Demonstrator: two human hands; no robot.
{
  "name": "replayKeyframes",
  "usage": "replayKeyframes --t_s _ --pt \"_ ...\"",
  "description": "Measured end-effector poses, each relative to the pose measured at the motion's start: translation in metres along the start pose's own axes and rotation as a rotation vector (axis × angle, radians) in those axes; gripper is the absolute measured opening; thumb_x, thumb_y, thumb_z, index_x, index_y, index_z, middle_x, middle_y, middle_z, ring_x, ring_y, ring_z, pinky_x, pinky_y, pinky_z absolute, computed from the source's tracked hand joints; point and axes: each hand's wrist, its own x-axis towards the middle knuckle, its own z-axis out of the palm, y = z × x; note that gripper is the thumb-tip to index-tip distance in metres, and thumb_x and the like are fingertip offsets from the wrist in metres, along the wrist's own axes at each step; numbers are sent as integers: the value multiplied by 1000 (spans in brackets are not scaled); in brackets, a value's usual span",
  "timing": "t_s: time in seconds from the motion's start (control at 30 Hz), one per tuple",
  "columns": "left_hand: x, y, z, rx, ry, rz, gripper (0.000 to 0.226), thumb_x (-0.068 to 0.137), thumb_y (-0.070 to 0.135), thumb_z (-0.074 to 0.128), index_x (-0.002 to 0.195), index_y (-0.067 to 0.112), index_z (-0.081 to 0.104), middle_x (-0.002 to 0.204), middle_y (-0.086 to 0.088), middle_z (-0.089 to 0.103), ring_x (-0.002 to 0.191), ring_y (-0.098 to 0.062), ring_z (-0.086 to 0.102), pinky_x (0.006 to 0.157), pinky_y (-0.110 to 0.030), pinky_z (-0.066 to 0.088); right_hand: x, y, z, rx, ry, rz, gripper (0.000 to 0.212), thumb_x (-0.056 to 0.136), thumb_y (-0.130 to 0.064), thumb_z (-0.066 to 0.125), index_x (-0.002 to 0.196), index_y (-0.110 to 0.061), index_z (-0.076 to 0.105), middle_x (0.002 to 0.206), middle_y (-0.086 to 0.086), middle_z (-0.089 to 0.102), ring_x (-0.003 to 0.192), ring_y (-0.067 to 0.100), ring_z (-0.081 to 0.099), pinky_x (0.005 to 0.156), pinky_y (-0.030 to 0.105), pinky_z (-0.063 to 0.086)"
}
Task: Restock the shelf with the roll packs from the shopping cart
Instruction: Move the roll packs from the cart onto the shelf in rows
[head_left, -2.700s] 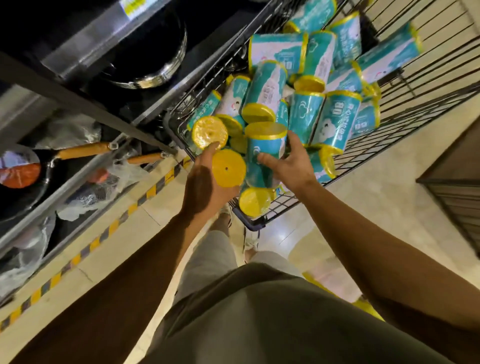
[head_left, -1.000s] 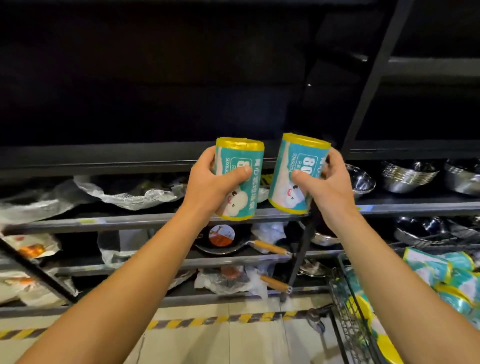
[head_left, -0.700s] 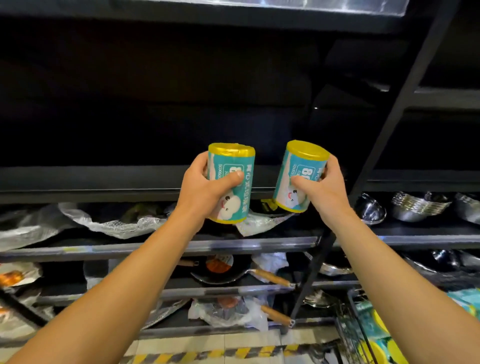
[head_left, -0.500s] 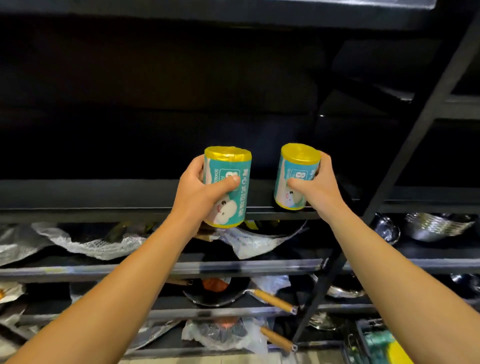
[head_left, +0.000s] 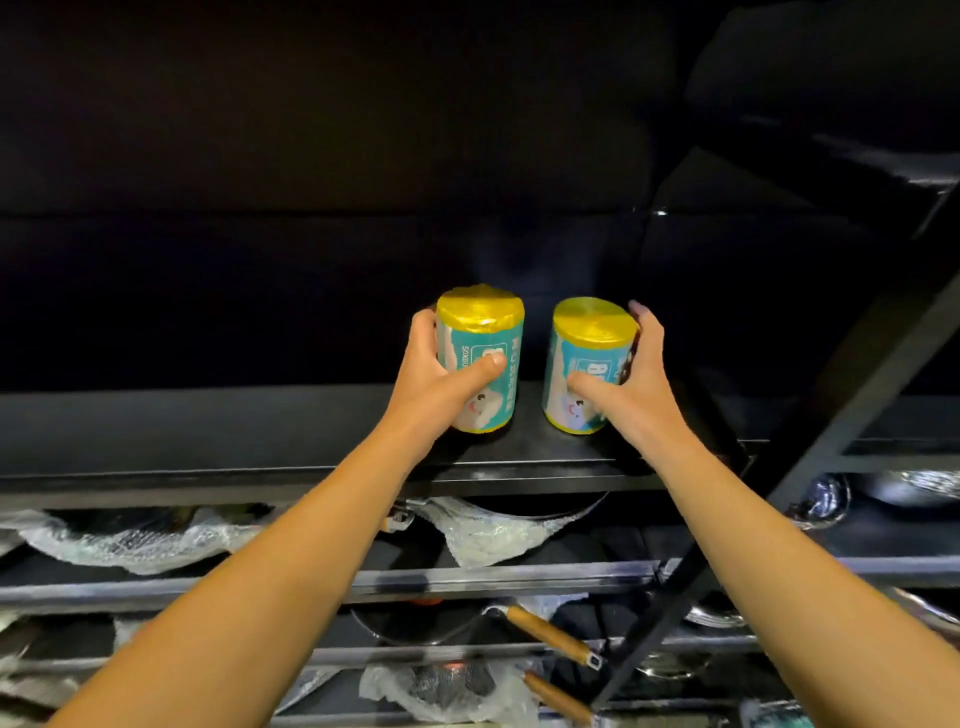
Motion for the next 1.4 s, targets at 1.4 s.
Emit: replayKeyframes --t_s 1.4 --pt "213 -56 80 473 -69 52 71 71 35 87 129 19 50 121 3 66 105 -16 64 92 -29 49 208 64 -19 -589 336 142 81 84 -31 78 147 -14 30 142 16 51 126 38 55 101 43 47"
